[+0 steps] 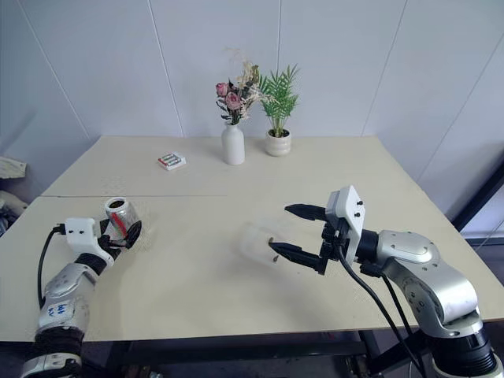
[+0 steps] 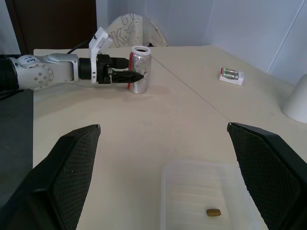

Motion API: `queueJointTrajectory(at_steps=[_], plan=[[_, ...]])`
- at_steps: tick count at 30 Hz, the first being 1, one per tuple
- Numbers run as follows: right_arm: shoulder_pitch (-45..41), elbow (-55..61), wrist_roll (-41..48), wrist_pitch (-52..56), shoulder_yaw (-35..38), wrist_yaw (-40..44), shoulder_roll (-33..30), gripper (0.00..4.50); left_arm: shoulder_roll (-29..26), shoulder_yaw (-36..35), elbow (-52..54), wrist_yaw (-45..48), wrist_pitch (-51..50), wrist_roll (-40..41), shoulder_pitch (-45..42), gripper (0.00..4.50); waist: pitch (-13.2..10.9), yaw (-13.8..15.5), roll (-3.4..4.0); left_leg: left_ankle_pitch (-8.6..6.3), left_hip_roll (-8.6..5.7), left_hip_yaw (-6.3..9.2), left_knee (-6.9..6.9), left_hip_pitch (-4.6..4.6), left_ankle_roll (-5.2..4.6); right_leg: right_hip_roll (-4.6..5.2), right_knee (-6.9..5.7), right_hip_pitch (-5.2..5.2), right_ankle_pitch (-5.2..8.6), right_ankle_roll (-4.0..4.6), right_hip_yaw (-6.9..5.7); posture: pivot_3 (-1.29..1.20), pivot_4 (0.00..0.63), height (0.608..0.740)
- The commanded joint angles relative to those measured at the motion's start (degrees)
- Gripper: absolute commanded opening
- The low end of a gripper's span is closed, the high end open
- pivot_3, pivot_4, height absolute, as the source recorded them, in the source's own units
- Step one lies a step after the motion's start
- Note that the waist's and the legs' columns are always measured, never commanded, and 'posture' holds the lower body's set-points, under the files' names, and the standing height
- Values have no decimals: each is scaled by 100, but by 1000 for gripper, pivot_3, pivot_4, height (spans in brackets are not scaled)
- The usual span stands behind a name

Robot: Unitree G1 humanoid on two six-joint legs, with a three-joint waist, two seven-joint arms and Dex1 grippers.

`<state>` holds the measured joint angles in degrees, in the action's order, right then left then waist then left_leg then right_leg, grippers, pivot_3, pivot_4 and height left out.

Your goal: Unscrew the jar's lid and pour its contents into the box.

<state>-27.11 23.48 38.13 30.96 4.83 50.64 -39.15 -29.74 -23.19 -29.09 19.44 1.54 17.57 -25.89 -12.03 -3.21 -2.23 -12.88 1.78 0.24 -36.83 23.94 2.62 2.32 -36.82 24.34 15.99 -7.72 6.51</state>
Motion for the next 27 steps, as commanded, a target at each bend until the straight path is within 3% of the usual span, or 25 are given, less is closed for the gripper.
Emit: queueJointTrajectory(at_steps=[1,4,9,11,13,18,24,27], plan=[[-70,-2,4,-169,68,86,15,4500,-311,-238,1126,180,-442,240,589,4482,1,-16,-1,0,0,0,0,0,0,1,1,0,0,0,0,0,150,740],[-68,-120,-17,-239,78,181,-2,4500,-461,-403,1961,210,-924,382,1174,4482,2,-25,-3,-1,2,-8,20,-4,0,6,14,0,-1,3,4,0,150,740],[-49,-341,-126,-405,75,425,-55,4500,-1098,-441,3283,1256,-987,514,2307,4482,5,-22,-8,5,6,-15,75,-30,4,8,35,-2,10,29,3,0,150,740],[-11,-418,-219,-529,79,540,-93,4500,-1336,-417,3573,1859,-600,526,2551,4482,5,0,-8,5,7,-19,89,-35,5,11,48,-4,46,93,3,0,150,740],[82,-530,-369,-769,84,741,-155,4500,-1591,-355,3768,2698,-411,816,2642,4482,6,7,-9,5,7,-21,93,-34,5,13,57,-5,63,125,3,0,150,740],[292,-833,-570,-1215,155,1212,-324,4500,-1965,-105,3864,3813,-301,1132,2432,4482,6,-8,-9,2,6,-34,117,-48,0,21,98,-27,60,126,7,0,150,740],[497,-883,-575,-1341,218,1527,-550,4500,-2008,53,3816,4057,-304,1088,2101,4482,5,-41,-8,2,13,-37,141,-67,0,8,99,-31,61,124,8,0,150,740],[760,-537,-481,-1165,314,1374,-605,4500,-1860,33,3932,4162,-275,1123,2452,4482,6,-66,-8,2,14,-37,140,-70,0,7,95,-32,58,115,9,0,150,740]])
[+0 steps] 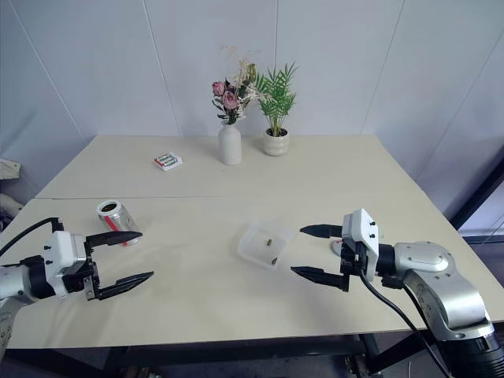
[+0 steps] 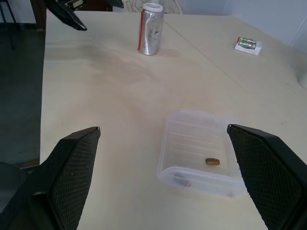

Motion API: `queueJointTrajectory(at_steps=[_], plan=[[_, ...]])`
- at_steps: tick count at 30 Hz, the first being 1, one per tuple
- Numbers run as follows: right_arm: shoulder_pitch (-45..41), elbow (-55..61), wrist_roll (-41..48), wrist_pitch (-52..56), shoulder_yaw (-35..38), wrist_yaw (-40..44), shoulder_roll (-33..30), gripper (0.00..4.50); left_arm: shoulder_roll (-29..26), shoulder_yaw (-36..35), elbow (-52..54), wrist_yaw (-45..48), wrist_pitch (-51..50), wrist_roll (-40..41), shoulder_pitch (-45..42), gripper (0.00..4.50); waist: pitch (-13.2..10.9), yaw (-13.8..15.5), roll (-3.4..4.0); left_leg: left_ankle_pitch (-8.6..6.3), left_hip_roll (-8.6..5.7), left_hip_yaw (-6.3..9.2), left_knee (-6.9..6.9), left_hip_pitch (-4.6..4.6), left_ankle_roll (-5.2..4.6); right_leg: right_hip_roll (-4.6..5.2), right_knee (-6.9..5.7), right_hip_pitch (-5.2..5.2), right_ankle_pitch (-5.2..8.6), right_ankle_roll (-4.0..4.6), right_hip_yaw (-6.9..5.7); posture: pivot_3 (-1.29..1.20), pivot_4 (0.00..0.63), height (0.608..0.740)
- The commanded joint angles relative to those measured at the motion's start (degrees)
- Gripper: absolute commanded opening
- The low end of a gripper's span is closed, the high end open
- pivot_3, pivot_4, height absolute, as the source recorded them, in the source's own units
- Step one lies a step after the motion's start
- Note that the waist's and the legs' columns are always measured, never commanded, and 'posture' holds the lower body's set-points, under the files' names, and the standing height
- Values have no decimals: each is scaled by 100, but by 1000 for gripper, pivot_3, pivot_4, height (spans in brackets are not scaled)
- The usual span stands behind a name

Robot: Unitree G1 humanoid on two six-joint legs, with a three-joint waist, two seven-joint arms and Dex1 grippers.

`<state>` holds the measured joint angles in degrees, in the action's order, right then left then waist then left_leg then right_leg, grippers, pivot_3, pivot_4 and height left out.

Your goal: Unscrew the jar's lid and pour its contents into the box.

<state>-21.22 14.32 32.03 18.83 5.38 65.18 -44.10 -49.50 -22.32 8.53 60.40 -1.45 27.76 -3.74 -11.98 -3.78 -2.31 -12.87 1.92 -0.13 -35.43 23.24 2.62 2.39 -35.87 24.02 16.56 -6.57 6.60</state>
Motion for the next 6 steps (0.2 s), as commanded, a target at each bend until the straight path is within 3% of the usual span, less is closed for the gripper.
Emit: queueJointTrajectory(at_steps=[1,6], plan=[[225,446,149,84,280,-129,-109,4500,161,-51,166,29,42,78,283,4482,0,-15,0,0,0,-1,2,0,0,1,1,0,1,-2,1,0,150,740],[205,363,130,76,350,-172,-125,4500,256,-76,258,-208,-162,93,215,4482,0,-15,0,0,0,1,-9,0,1,0,-3,-2,3,-3,1,0,150,740]])
